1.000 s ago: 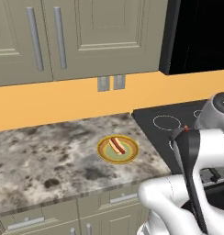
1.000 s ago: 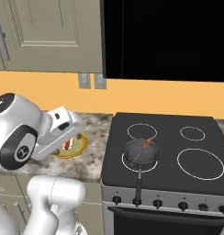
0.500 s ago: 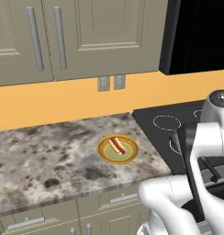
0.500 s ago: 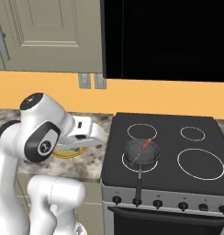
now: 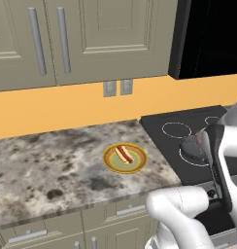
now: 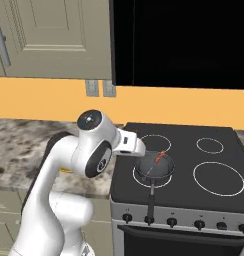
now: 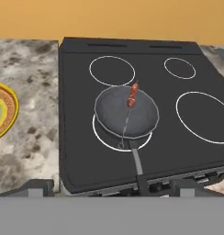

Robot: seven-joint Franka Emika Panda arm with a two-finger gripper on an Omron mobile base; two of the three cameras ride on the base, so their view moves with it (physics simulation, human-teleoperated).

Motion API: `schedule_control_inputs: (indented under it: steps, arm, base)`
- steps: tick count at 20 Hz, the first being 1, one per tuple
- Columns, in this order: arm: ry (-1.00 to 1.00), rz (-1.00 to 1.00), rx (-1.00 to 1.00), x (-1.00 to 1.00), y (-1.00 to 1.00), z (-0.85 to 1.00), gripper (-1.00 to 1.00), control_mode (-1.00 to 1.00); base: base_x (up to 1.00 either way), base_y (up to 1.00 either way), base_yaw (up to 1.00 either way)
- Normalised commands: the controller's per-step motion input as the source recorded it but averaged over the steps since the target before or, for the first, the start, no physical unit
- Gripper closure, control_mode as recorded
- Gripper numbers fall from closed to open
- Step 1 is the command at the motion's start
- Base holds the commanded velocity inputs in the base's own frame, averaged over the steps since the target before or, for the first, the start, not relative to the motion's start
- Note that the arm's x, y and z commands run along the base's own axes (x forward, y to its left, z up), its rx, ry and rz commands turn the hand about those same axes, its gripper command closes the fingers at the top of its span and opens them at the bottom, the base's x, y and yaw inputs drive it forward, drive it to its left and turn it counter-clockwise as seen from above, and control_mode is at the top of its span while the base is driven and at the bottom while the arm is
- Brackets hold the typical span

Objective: Place the cold items (eggplant and corn) from the fridge in one tupperware on the dining counter. Place the warm items (kebab skewer and hot dog) in the stove area in another tupperware.

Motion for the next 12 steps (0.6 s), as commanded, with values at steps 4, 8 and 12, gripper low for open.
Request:
schedule_control_inputs:
  steps: [4, 8, 12]
  arm:
    - [-0.03, 0.02, 0.04, 0.74, -0.26, -0.56, -1.00, -1.00]
    - [0.11, 0.00, 0.10, 0.68, -0.54, -0.53, -1.00, -1.00]
    - [0.21, 0.00, 0.07, 0.59, -0.46, -0.37, -1.00, -1.00]
  base:
    - [0.00, 0.00, 0.00]
    - [0.00, 0.00, 0.00]
    - [0.00, 0.00, 0.00]
